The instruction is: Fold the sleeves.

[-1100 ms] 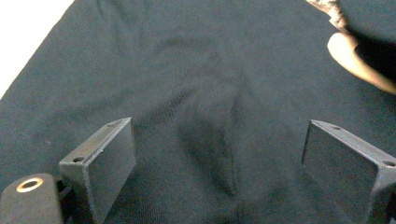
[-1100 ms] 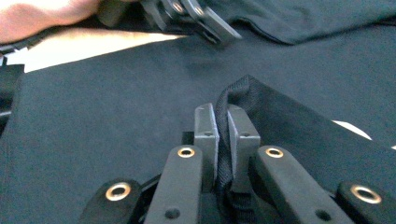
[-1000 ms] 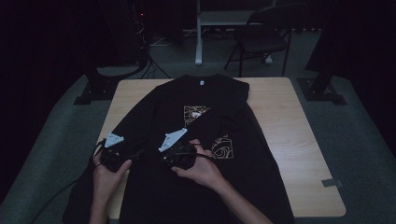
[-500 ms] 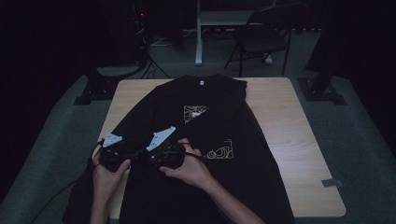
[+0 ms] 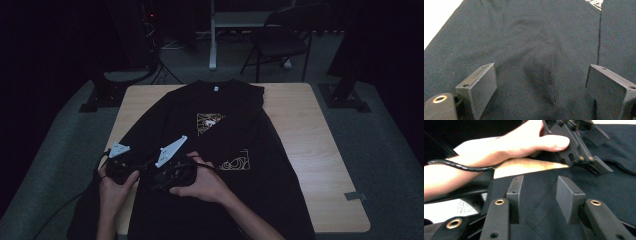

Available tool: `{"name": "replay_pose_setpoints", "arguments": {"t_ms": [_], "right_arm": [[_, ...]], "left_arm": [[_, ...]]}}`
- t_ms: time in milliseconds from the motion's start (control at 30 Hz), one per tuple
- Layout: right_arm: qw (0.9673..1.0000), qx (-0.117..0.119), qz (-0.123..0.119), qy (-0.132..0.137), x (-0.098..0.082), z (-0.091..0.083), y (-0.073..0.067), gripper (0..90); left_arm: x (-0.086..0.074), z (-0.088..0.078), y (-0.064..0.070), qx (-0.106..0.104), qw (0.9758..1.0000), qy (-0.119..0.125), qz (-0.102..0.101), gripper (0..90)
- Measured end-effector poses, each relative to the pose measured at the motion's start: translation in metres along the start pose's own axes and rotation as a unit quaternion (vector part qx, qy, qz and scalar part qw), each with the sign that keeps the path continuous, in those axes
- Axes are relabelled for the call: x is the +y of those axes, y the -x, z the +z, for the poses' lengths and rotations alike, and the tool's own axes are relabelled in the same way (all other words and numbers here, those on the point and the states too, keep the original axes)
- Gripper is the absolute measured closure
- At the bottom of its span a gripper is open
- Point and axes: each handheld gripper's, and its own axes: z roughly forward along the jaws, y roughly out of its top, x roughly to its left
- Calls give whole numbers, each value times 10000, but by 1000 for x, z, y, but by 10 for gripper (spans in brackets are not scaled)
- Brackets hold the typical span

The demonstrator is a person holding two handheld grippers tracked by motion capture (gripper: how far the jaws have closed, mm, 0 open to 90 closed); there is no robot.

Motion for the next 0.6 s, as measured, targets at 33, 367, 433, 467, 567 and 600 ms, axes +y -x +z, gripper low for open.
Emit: {"name": "replay_pose_setpoints", "arguments": {"t_ms": [33, 367, 433, 467, 567, 600], "right_arm": [[10000, 0, 0, 0, 0, 0, 0, 570], [9988, -473, 40, -127, -12, -7, 11, 470], [9977, -650, 104, -156, -19, -13, 17, 430], [9973, -706, 121, -153, -21, -15, 19, 410], [9956, -907, 201, -111, -29, -22, 26, 367], [9946, -998, 239, -134, -33, -25, 29, 360]], "left_arm": [[0, 0, 0, 0, 10000, 0, 0, 109], [1, 3, -3, -41, 9997, -188, -120, 109], [1, 3, -2, -22, 9997, -207, -91, 109], [1, 4, -2, -14, 9997, -215, -82, 109], [1, 4, -2, -11, 9997, -227, -83, 108], [1, 3, -2, -12, 9997, -234, -75, 108]]}}
